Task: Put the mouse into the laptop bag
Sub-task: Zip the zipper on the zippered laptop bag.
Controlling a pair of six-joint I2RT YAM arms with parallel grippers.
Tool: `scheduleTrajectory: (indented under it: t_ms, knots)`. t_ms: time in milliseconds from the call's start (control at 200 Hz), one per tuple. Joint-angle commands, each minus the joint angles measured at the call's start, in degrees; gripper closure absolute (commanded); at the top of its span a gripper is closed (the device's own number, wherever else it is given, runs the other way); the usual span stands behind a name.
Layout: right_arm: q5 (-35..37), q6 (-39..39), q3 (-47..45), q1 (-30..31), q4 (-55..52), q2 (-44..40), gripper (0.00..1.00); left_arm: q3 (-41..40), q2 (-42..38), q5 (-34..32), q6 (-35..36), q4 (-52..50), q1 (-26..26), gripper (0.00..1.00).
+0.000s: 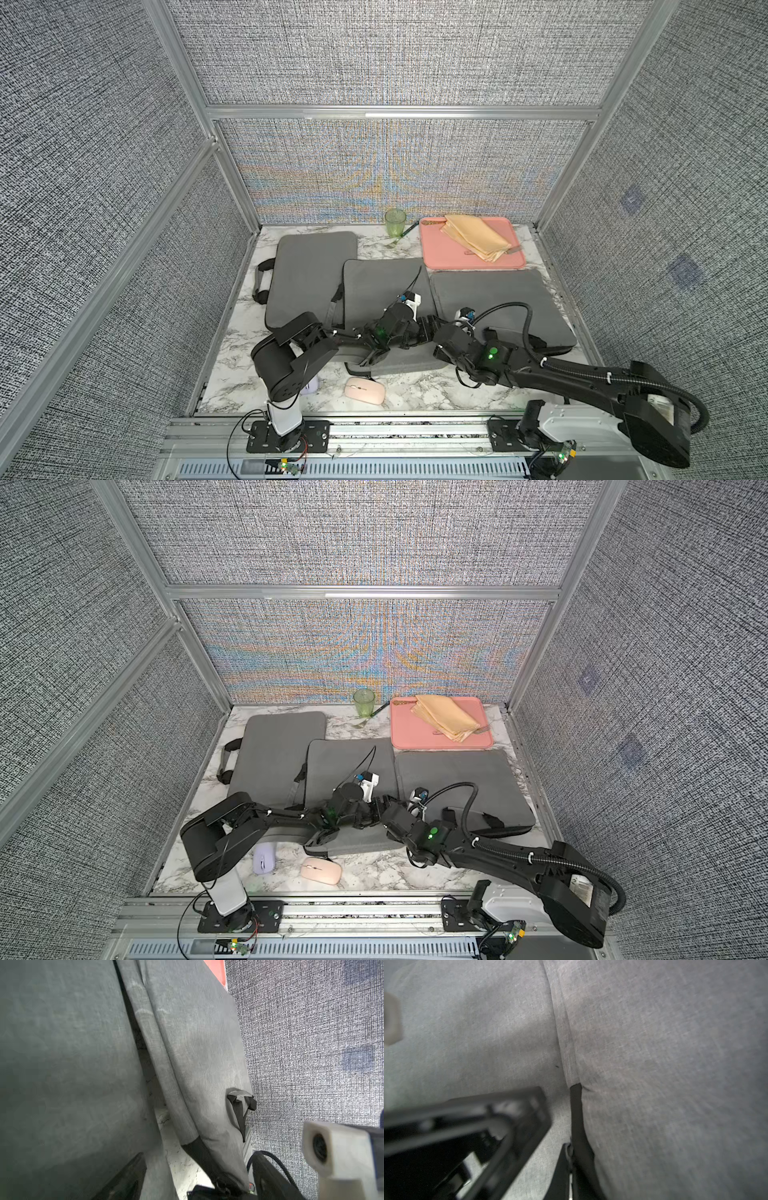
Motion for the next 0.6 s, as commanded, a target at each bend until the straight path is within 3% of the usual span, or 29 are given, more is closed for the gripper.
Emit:
scheduleTrajectory:
  t_ms: [0,140,240,295,400,595]
  knots:
    - [-0.5,-1.3,-0.3,0.1,4.4,-1.0,1.00,1.3,3.0,1.7,-4.8,7.5,0.0,0.20]
    - [-1.7,-1.3,-1.1,0.1,5.1,-2.5,1.00,4.9,7.7,1.5,-5.9,8.3,0.1,0.28]
    - [-2.4,-0.9,-2.0,0.1,5.6,-3.2,1.00,6.9,10.7,1.4,-5.9,10.0,0.2,0.54]
    - [-3.2,-0.6,-2.7,0.1,6.0,-3.3,1.00,7.3,10.6,-0.6,-4.6,8.7,0.3,0.77]
    - [-4.7,0.0,-3.9,0.1,6.3,-3.7,1.00,9.1,9.7,-3.5,-0.5,2.4,1.8,0.98]
    - [-7.1,0.8,-6.9,0.0,7.0,-6.0,1.00,13.3,11.5,0.3,2.1,-0.4,7.1,1.00]
